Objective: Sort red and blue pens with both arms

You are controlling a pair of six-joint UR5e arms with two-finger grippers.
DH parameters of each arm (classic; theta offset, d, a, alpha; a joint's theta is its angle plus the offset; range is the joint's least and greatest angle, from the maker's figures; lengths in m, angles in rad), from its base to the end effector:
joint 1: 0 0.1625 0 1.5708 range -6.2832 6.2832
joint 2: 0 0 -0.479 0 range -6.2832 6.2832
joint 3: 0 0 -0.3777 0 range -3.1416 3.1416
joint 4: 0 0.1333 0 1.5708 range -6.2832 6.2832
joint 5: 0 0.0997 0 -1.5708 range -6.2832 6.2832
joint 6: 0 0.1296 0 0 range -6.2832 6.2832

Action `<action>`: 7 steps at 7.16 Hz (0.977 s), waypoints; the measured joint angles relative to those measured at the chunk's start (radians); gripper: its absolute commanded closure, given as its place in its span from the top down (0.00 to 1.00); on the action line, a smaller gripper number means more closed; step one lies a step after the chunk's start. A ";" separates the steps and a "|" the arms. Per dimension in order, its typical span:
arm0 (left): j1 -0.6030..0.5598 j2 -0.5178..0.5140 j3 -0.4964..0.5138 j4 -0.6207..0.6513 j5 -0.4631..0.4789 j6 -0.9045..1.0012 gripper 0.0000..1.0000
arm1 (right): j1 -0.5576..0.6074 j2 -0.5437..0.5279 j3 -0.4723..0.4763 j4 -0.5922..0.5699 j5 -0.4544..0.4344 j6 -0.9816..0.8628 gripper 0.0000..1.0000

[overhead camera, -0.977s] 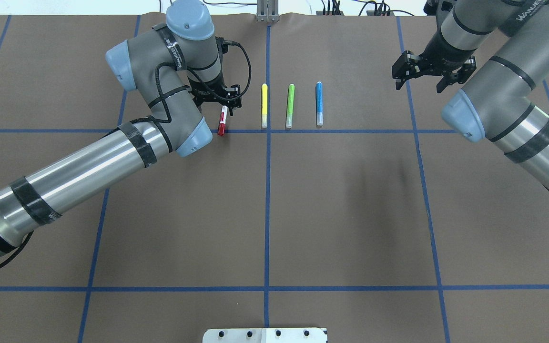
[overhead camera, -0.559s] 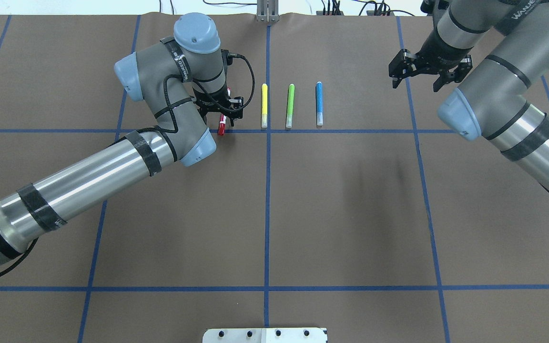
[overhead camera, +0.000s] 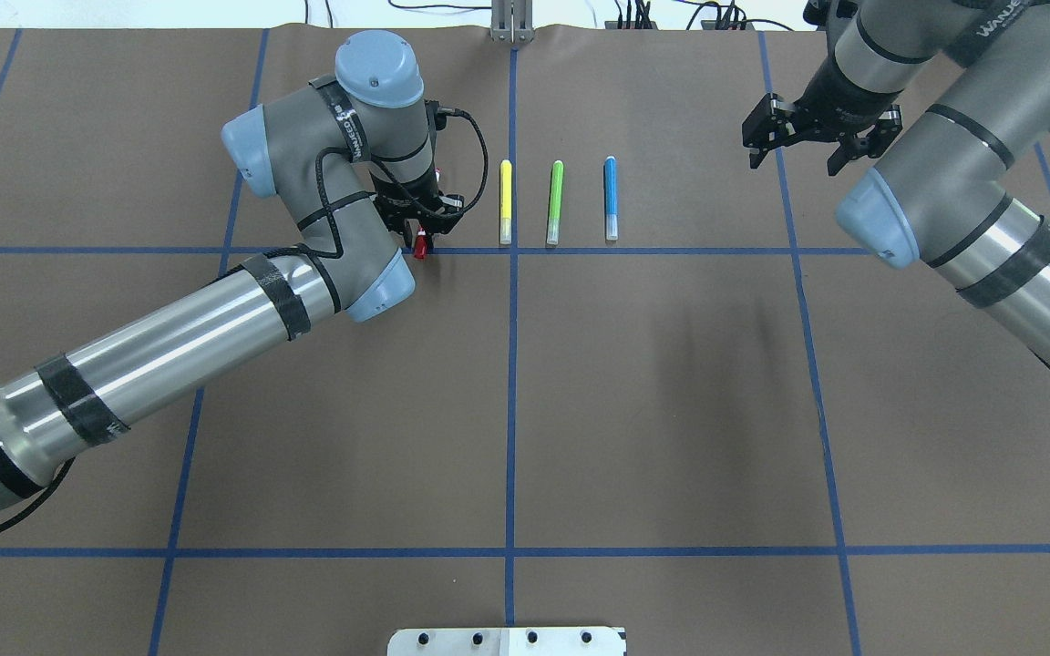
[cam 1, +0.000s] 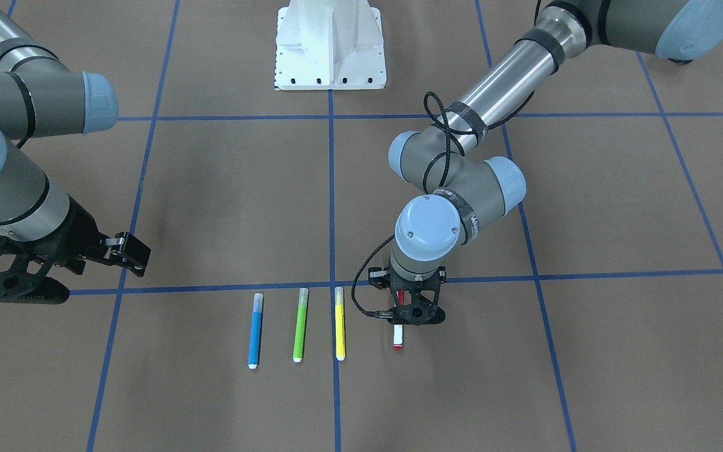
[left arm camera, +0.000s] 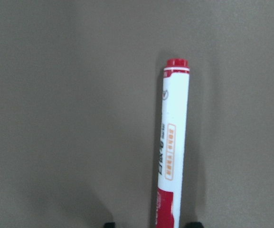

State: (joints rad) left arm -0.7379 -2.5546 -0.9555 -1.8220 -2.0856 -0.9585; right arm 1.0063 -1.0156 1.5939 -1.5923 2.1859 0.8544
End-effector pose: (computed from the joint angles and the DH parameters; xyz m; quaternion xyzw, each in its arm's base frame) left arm 0.6175 -0.6554 0.3257 -0.0050 0.3817 0.0197 0.9241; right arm -0.3301 -0.6306 0.4003 0.0091 -0.3915 0.0500 0.9188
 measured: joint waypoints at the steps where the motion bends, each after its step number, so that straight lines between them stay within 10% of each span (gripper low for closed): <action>1: 0.000 -0.002 -0.004 0.003 -0.001 -0.007 0.00 | 0.000 0.000 0.000 0.000 0.000 0.000 1.00; 7: -0.110 -0.004 -0.034 0.062 -0.074 0.007 0.00 | -0.060 0.154 -0.139 0.007 -0.056 0.028 0.98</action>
State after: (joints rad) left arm -0.8477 -2.5587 -0.9895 -1.7600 -2.1594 -0.9512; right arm 0.9462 -0.8612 1.4550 -1.5854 2.1303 0.8821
